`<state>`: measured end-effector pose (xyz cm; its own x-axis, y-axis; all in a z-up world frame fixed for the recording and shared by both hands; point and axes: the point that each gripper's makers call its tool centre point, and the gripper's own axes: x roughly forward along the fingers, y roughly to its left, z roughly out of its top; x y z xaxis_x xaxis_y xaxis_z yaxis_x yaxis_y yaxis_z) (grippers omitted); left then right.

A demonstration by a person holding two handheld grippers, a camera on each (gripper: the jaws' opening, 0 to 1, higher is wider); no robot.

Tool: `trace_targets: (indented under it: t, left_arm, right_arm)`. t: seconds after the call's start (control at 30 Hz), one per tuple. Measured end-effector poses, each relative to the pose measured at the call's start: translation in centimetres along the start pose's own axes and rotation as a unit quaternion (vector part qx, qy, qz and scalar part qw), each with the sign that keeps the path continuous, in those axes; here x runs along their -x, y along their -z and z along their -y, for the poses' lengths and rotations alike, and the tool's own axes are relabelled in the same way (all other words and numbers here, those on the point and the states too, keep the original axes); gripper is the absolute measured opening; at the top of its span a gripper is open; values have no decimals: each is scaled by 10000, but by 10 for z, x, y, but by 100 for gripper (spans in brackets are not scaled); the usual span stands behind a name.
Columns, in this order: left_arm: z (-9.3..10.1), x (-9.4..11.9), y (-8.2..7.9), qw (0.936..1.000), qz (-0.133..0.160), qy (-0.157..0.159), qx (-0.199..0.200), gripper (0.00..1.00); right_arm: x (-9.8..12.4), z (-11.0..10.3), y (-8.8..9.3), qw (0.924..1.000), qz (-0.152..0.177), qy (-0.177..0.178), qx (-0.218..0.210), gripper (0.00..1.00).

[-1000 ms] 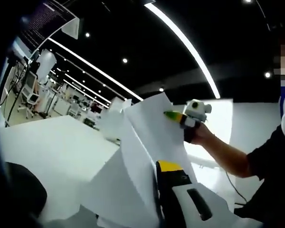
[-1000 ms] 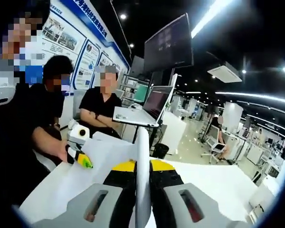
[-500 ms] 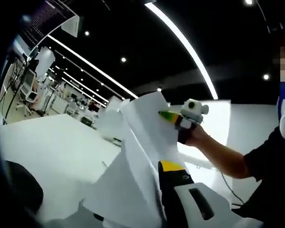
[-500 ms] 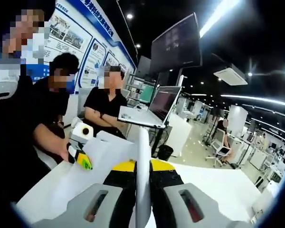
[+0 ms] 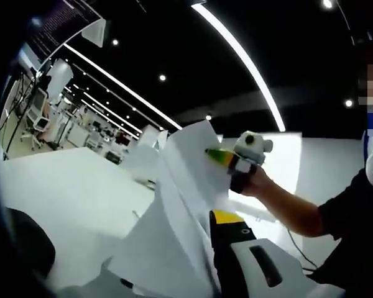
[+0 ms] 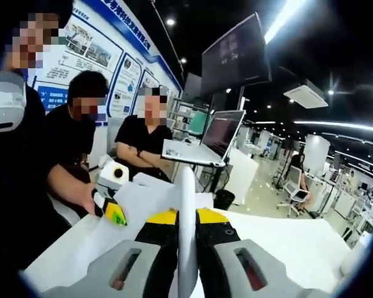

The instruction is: Organize the stack of printing papers by aligning and flattening the scattered papers on the table

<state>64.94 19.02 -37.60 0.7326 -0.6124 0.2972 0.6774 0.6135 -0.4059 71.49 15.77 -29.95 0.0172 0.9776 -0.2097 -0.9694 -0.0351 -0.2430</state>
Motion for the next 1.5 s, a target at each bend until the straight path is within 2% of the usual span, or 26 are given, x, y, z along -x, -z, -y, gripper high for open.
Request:
trace_targets:
  t: [0.73,1.2,1.5]
  left_arm:
    - [-4,0,-1,10000,31,-16,55,17]
    - [-10,1,-4,9999,72,-44,74,17]
    - [-13,1,-4,9999,52,-64,77,17]
  right_arm:
    - [-30,-29,14,9986,-77,-435,-287,5]
    - [-37,-33,26,9947,37,-376,-954,4]
    - [-39,-37,30,9946,10,-418,-949,4]
